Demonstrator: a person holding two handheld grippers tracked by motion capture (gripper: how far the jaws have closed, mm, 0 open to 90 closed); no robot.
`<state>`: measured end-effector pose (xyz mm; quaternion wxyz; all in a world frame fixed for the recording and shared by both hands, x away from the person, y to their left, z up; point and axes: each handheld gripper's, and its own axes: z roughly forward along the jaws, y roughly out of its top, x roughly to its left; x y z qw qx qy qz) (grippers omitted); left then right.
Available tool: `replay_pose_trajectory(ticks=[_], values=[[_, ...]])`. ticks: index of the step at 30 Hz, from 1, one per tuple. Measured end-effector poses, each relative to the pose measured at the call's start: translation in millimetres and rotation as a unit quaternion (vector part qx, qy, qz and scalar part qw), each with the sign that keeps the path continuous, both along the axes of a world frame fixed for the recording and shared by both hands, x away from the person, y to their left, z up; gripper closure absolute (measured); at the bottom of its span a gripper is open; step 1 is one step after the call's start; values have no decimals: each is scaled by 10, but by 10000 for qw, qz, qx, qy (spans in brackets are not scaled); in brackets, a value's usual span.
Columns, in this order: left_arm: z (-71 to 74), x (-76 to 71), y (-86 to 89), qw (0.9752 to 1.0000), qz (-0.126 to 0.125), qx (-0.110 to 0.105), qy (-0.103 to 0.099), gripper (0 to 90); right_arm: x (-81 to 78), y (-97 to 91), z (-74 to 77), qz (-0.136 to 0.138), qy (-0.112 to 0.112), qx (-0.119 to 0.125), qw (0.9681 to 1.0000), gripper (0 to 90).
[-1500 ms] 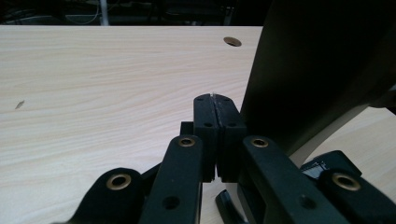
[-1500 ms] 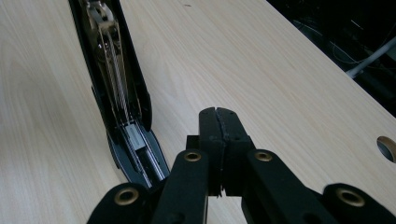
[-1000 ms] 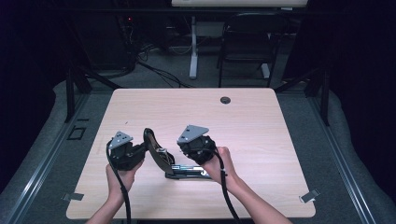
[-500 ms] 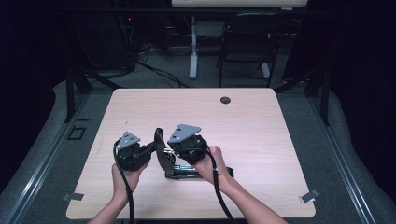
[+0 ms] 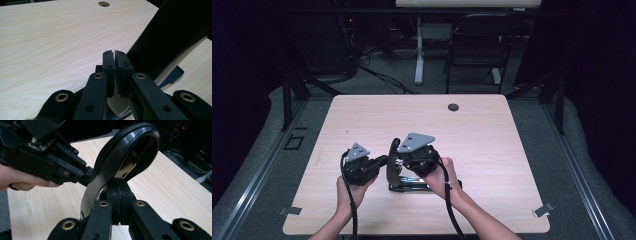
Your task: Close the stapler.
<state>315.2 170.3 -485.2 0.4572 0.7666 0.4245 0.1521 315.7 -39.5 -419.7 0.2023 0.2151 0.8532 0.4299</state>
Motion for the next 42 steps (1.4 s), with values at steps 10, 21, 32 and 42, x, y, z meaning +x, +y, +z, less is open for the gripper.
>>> replay_pose_trajectory(ticks=[10,21,32,42], values=[[-43,14,-36,9998,-95,79,139,814,-7,-192,-48,-139,112,131,9998,900],[-85,17,-88,9993,-283,195,162,862,-37,-324,-85,-208,97,166,9996,900],[-128,34,-159,9987,-372,307,173,900,-57,-455,-168,-315,143,87,9994,900],[-156,43,-265,9977,-480,437,173,900,-44,-697,-331,-598,281,98,9978,900]])
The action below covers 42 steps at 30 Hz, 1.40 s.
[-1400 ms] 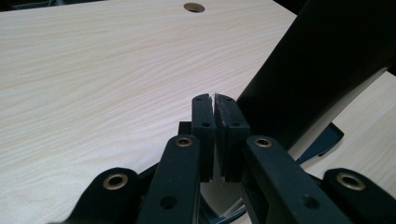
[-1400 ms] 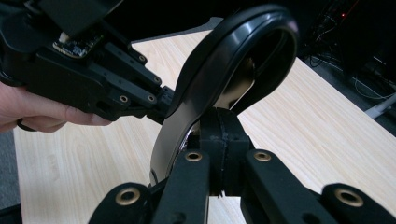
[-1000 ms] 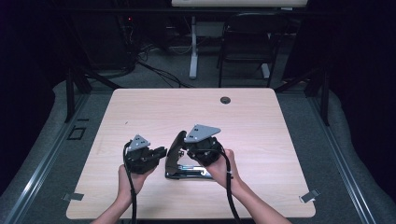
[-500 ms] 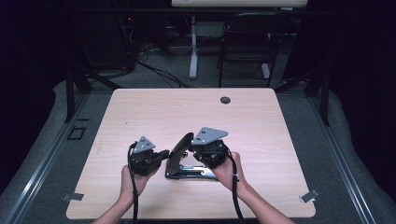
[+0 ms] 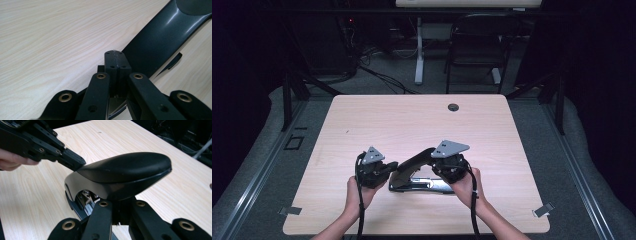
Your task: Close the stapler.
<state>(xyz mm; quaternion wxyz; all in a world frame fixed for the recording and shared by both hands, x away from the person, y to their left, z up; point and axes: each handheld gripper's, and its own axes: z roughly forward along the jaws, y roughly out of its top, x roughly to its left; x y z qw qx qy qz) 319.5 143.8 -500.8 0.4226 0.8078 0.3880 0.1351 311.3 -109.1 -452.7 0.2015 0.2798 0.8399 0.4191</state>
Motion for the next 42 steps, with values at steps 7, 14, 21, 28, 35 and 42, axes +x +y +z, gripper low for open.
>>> replay_pose_trajectory(ticks=[7,14,21,28,35,42], values=[[7,16,38,10000,42,3,32,824,-29,-66,-65,-66,-54,33,10000,900],[55,60,215,9987,478,154,-27,520,-49,-125,-121,-148,8,21,9999,900],[73,85,410,9966,766,296,55,272,-66,-181,-172,-252,23,40,9997,900],[69,116,529,9958,882,243,47,128,-80,-228,-232,-327,21,22,9995,900],[50,131,569,9955,898,281,98,75,-85,-284,-323,-470,87,42,9989,900],[42,127,572,9953,915,297,134,76,-88,-316,-388,-530,207,3,9984,900]])
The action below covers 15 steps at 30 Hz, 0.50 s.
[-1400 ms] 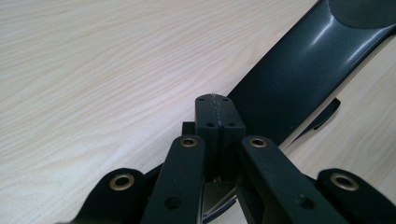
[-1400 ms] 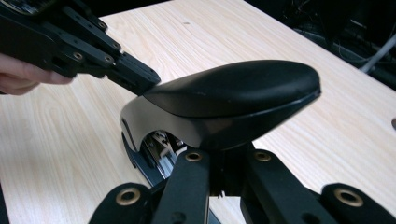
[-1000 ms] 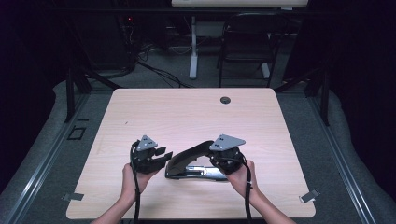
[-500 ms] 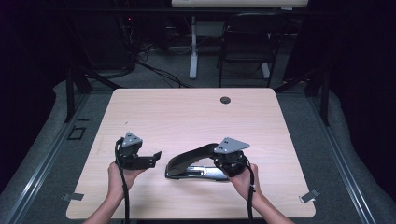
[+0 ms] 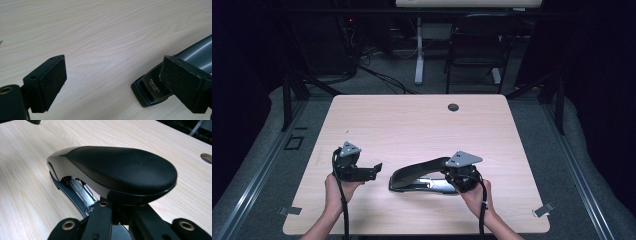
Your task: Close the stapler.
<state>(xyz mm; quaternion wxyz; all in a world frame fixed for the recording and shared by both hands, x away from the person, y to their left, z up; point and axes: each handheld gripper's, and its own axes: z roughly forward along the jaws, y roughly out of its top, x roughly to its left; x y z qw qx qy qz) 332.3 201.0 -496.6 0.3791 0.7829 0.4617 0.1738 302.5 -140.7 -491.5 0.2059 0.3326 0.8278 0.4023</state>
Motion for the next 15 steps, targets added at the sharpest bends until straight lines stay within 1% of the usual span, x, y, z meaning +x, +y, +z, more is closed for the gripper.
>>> replay_pose_trajectory(ticks=[1,3,8,11,14,15], values=[[1,-2,-2,10000,-3,5,4,77,2,-8,-12,-15,-7,-15,10000,900],[-1,-4,-4,10000,-27,11,15,78,9,-21,-32,-33,48,34,10000,900],[-18,6,-19,9999,-69,26,69,81,-1,-46,-154,-183,169,15,9997,900],[-16,2,-22,9999,-88,27,69,81,2,-45,-206,-208,251,-9,9995,900],[-21,4,-15,9999,-82,35,67,81,6,-57,-246,-239,296,48,9993,900],[-23,7,-12,9999,-84,32,91,80,7,-64,-254,-248,308,12,9992,900]])
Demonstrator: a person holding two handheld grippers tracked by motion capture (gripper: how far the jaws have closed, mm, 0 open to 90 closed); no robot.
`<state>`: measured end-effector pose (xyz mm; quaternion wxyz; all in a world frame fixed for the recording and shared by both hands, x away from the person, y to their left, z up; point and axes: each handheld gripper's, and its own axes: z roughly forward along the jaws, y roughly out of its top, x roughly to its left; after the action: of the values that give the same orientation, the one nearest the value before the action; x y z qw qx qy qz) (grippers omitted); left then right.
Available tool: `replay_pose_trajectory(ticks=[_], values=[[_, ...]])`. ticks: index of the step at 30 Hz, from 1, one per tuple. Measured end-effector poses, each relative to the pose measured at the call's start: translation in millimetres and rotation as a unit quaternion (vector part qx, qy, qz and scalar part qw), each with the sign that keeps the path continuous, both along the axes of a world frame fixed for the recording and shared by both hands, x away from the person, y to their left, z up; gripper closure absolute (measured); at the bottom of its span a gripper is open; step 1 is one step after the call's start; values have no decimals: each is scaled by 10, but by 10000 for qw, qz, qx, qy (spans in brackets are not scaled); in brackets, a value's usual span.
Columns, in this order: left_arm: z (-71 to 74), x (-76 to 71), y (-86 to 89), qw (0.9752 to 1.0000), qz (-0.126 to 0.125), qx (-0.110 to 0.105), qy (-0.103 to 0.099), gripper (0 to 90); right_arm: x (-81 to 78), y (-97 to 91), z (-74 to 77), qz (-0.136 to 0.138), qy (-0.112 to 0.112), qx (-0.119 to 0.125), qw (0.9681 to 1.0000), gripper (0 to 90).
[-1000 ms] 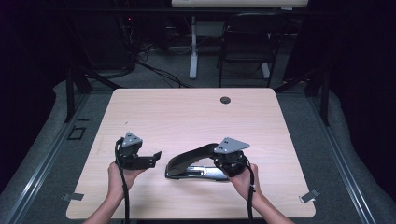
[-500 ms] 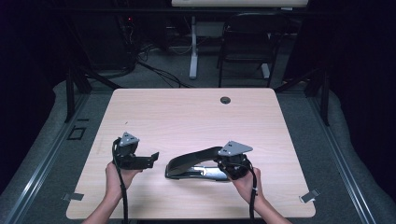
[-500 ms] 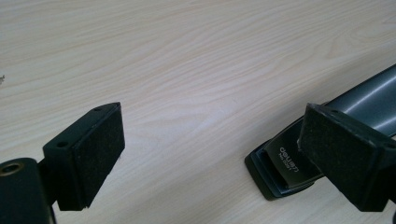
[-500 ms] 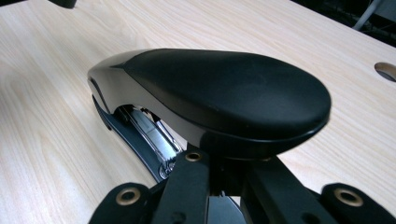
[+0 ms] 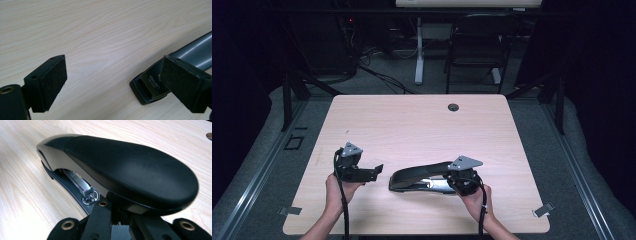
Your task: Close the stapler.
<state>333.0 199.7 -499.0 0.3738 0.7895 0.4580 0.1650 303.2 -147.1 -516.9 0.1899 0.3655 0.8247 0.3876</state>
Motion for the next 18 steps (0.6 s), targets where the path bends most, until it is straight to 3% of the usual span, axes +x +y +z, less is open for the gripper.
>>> replay_pose_trajectory(ticks=[2,18], values=[[-2,-1,1,10000,-10,3,6,81,3,-20,-28,-24,67,56,10000,900],[-23,5,-15,10000,-51,61,58,82,55,-168,-228,-148,429,-313,9985,898]])
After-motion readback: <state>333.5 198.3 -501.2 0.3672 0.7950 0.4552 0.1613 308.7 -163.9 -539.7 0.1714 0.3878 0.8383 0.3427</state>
